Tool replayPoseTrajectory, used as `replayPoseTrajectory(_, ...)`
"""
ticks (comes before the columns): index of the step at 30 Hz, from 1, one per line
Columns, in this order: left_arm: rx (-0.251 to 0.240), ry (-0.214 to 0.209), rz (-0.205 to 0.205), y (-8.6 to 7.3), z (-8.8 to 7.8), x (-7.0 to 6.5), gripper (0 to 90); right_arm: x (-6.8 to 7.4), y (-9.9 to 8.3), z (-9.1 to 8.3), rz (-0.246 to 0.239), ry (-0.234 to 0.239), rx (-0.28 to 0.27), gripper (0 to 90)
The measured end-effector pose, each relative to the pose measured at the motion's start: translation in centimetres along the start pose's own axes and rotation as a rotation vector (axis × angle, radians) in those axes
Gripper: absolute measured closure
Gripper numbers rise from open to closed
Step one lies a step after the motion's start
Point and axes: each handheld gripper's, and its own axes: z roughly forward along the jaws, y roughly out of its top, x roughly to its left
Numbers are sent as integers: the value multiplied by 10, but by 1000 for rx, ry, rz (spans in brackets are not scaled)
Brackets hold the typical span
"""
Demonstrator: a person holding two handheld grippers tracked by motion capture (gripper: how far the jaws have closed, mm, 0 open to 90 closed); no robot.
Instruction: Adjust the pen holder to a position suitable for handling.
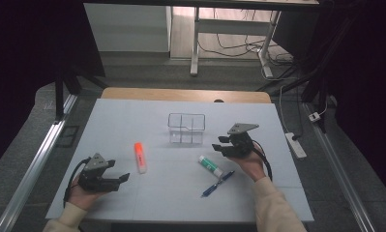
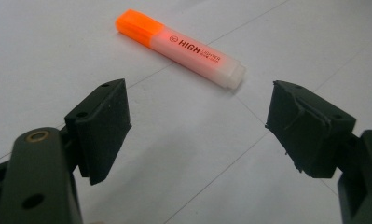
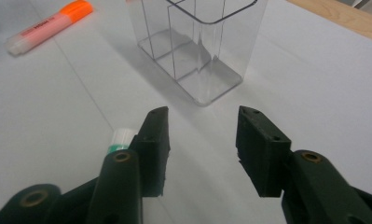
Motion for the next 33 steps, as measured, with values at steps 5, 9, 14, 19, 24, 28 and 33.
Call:
replayPoseTrajectory(5,2,1,1,0,0,0,214,4,-21,-23,2,-26,-30,473)
replayPoseTrajectory(9,2,-1,4,1,0,-1,214,5,-33,-36,9,-44,-51,455)
replayPoseTrajectory(14,0,-1,3,1,0,-1,214,6,-52,-52,36,-61,-76,434)
replayPoseTrajectory(19,-1,-2,3,1,0,-1,214,10,-68,-65,48,-83,-77,421)
replayPoseTrajectory(24,-1,-3,6,2,0,-2,214,12,-81,-74,48,-102,-68,414)
replayPoseTrajectory(28,-3,-4,9,4,0,-3,214,11,-86,-78,57,-100,-69,414)
replayPoseTrajectory(33,-9,-15,20,10,2,-8,214,8,-88,-78,61,-108,-65,415)
